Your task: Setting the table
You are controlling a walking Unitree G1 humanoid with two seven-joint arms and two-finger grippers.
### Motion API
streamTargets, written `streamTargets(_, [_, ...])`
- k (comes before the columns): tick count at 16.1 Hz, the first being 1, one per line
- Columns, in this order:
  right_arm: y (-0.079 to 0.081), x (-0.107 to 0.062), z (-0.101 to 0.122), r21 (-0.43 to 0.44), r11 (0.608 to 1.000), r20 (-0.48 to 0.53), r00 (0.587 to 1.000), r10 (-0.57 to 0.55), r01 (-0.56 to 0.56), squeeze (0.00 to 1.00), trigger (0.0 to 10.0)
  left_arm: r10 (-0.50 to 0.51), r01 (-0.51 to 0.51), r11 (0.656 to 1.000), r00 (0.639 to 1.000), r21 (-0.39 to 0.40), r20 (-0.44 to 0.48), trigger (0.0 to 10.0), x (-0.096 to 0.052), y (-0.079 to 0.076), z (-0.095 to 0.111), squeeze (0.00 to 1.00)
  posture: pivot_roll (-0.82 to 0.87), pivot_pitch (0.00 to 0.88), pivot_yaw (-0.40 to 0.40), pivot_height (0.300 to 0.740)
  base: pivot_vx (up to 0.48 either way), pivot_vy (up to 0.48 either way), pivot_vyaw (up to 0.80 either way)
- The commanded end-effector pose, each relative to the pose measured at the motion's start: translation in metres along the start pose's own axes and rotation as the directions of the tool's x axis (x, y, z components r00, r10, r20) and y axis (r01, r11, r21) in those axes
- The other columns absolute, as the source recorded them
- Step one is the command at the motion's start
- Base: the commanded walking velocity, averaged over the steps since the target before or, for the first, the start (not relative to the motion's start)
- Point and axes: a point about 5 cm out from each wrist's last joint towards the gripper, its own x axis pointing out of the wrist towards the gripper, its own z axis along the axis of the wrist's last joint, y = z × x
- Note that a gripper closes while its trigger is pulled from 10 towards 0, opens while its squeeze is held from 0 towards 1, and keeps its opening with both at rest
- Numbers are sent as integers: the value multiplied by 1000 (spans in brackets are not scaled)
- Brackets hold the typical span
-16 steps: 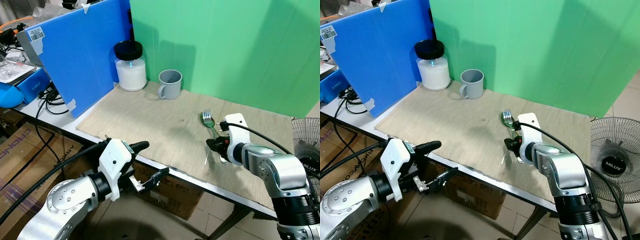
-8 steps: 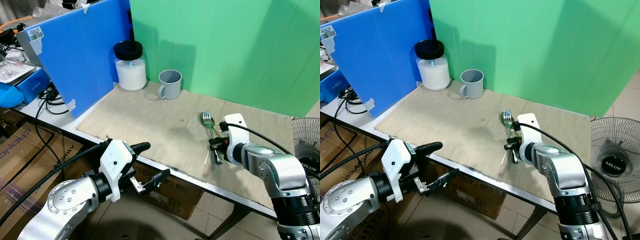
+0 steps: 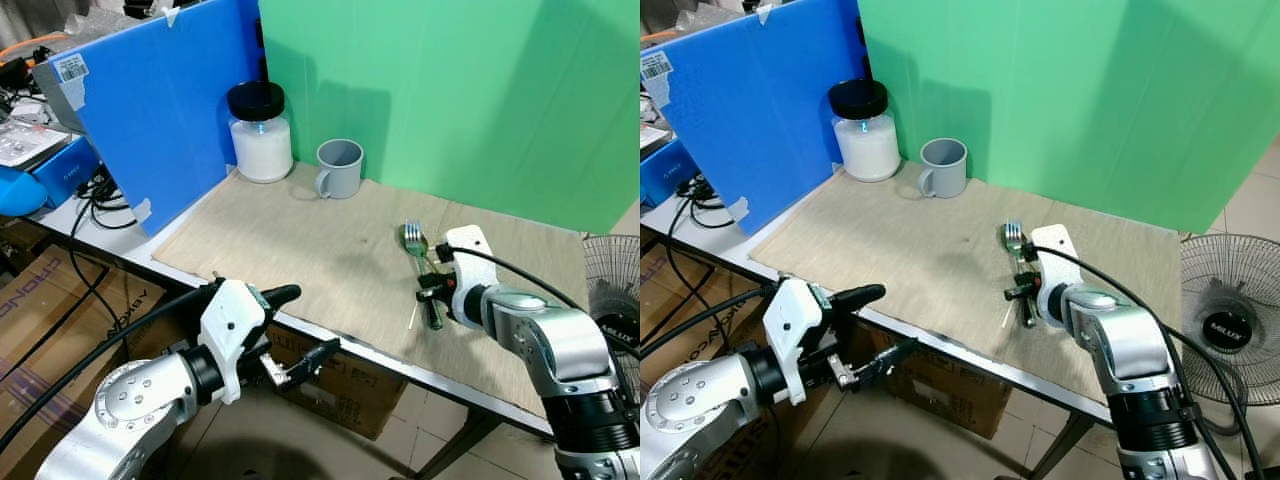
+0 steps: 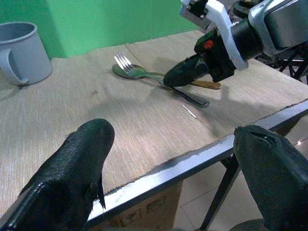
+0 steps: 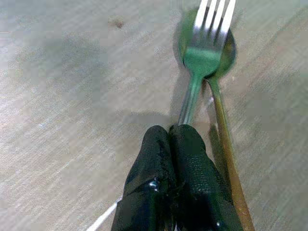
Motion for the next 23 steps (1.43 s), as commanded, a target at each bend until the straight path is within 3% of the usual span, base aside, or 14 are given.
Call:
streamTargets(1, [2, -4, 10, -19, 1000, 44, 999, 10, -9, 1000, 10000, -7, 7, 1000, 1000, 3, -14, 10000, 1, 1, -1, 0, -45, 18, 32, 740, 0, 0, 0])
streamTargets(10, [-3, -2, 6, -45, 998, 30, 998, -48, 49, 1000, 10000, -11, 11, 1000, 1000, 2, -15, 10000, 2, 1, -2, 0, -46, 19, 31, 740, 0, 0, 0])
streamTargets(11, [-2, -2, 4, -42, 998, 22, 999, -46, 47, 235, 10000, -11, 11, 1000, 1000, 2, -14, 10000, 2, 1, -2, 0, -46, 19, 31, 740, 0, 0, 0])
streamTargets(12, [-1, -1, 1, -31, 999, 10, 999, -40, 41, 0, 10000, -11, 11, 1000, 1000, 2, -15, 10000, 2, 1, -2, 0, -46, 19, 31, 740, 0, 0, 0])
streamTargets(15, [1, 1, -1, -13, 999, 6, 999, -32, 33, 0, 10000, -12, 12, 1000, 1000, 3, -16, 10000, 3, 1, -2, 0, -45, 19, 32, 740, 0, 0, 0])
streamTargets(16, [2, 2, -2, -7, 1000, 5, 1000, -30, 30, 0, 6196, -13, 13, 1000, 1000, 3, -16, 10000, 3, 1, -2, 0, -45, 19, 32, 740, 0, 0, 0])
streamTargets(17, [2, 2, -2, -6, 1000, 5, 1000, -29, 29, 0, 4353, -13, 13, 1000, 1000, 4, -16, 10000, 3, 1, -2, 0, -45, 18, 34, 740, 0, 0, 0])
streamTargets(18, [3, 3, -2, -9, 1000, 4, 1000, -26, 26, 0, 1098, -15, 15, 1000, 1000, 4, -16, 10000, 3, 1, -2, 0, -45, 18, 33, 740, 0, 0, 0])
streamTargets(19, [4, 3, -3, -13, 1000, 0, 1000, -25, 25, 0, 0, -15, 16, 1000, 1000, 5, -17, 10000, 3, 1, -2, 0, -44, 18, 33, 740, 0, 0, 0])
streamTargets(20, [4, 3, -3, -15, 1000, -2, 1000, -26, 26, 0, 0, -16, 16, 1000, 1000, 5, -17, 10000, 3, 1, -2, 0, -44, 18, 33, 740, 0, 0, 0])
streamTargets(22, [4, 5, -5, -28, 999, -8, 999, -39, 39, 0, 2392, -16, 16, 1000, 1000, 5, -17, 10000, 4, 2, -1, 0, -43, 17, 31, 740, 0, 0, 0])
streamTargets(23, [3, 7, -6, -34, 998, -15, 999, -50, 50, 0, 2784, -16, 16, 1000, 1000, 5, -18, 10000, 4, 2, -1, 0, -41, 17, 30, 740, 0, 0, 0])
